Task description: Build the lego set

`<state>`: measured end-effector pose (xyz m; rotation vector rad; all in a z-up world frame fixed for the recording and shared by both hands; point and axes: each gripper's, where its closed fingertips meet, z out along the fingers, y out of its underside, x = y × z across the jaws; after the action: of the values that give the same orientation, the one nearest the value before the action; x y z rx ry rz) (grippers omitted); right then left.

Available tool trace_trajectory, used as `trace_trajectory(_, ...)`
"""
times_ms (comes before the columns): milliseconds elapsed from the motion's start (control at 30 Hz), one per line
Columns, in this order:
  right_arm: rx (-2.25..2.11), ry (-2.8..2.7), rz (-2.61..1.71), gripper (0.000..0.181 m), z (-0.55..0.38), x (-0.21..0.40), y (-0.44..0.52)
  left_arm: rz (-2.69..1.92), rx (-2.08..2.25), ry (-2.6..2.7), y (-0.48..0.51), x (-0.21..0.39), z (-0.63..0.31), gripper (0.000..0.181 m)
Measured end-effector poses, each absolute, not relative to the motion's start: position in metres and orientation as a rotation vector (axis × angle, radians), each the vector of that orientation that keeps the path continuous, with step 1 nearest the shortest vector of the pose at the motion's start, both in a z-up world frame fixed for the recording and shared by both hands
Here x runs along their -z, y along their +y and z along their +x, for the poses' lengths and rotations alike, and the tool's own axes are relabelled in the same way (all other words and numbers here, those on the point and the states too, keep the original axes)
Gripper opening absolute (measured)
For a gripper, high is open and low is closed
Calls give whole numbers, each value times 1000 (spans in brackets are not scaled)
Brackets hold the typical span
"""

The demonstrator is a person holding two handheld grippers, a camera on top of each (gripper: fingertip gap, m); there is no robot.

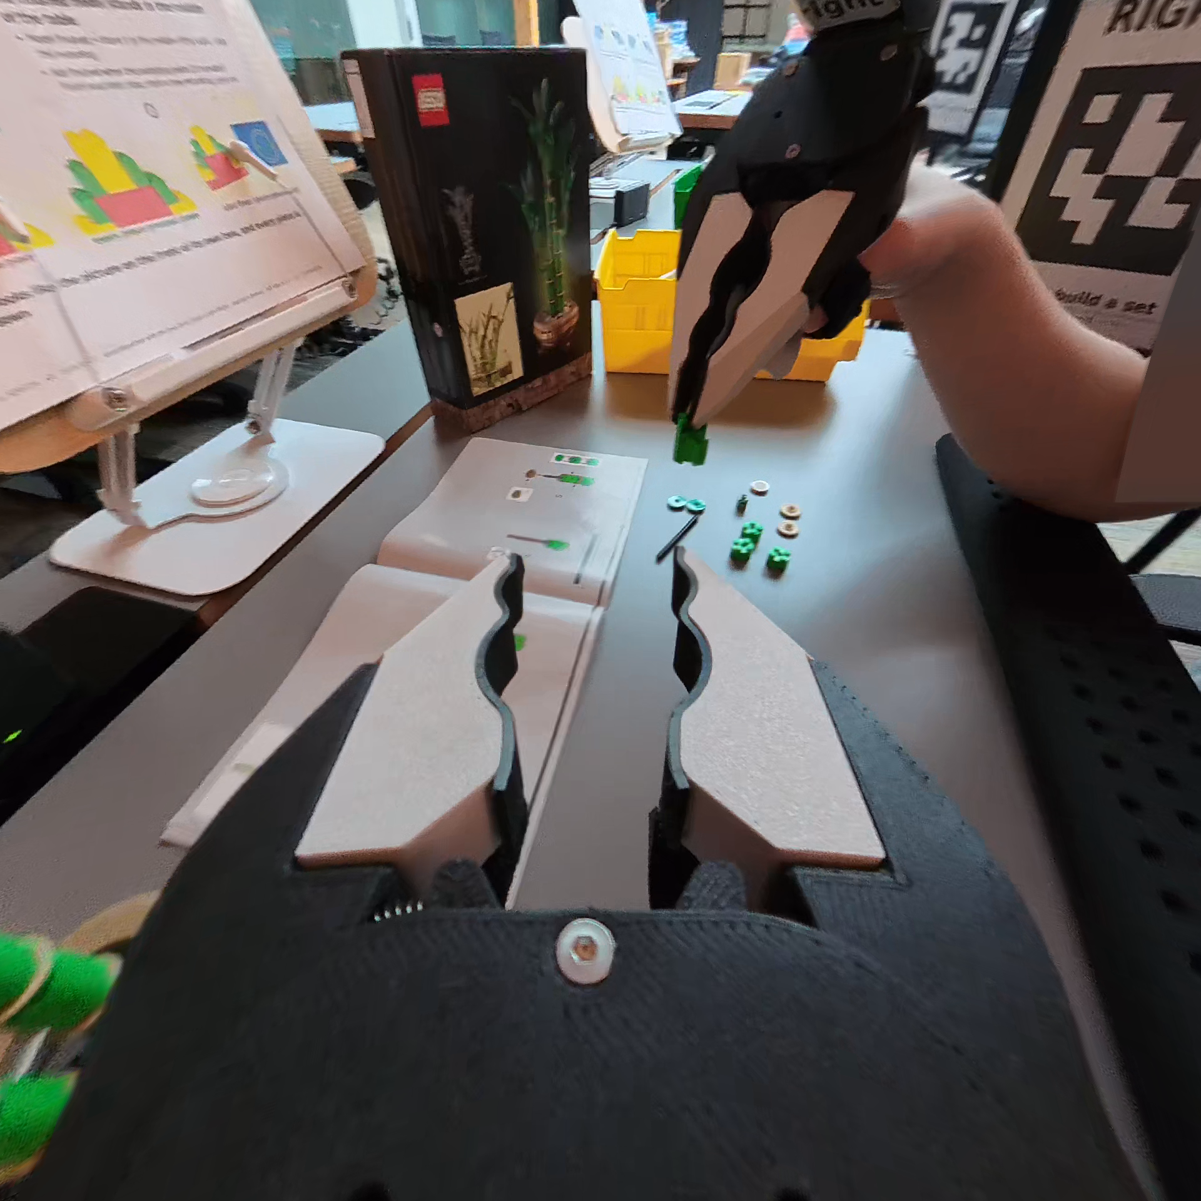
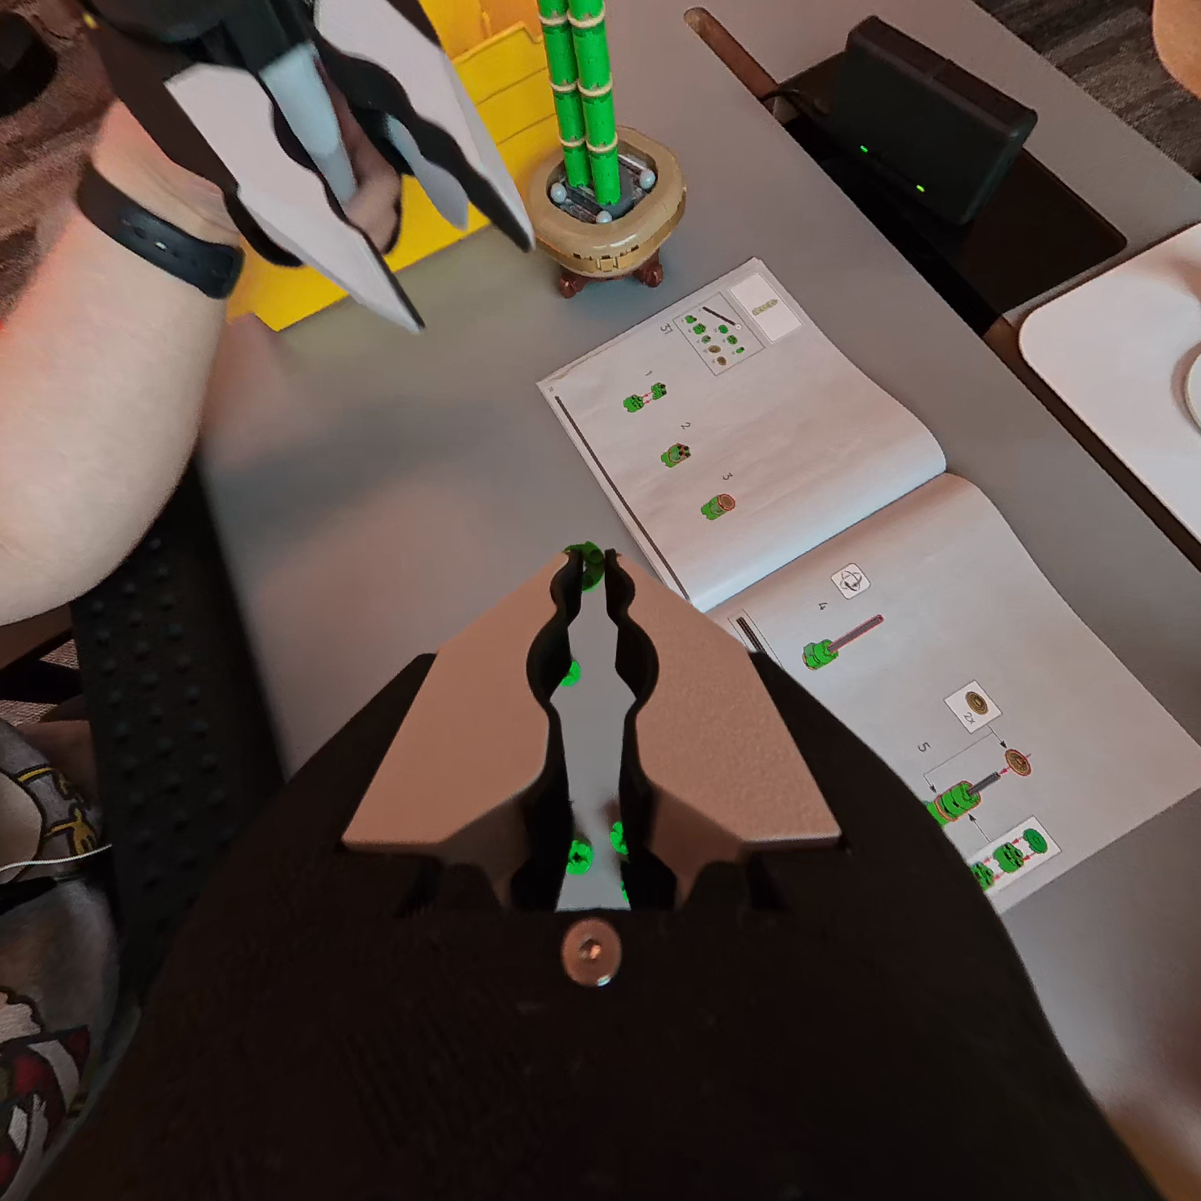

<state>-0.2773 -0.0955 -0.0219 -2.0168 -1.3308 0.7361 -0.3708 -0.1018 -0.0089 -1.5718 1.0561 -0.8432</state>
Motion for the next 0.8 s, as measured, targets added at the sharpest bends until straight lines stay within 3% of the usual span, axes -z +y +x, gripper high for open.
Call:
trace_trajectory(300,-807,-1323,-1974,6,-287,13,-103,-1560,1120,1181,-113,34,-288,48)
trace_trajectory(800,-861,-1358,-1937,6,-295,10,-112,-1461,1114,1241,-123,27,-277,14)
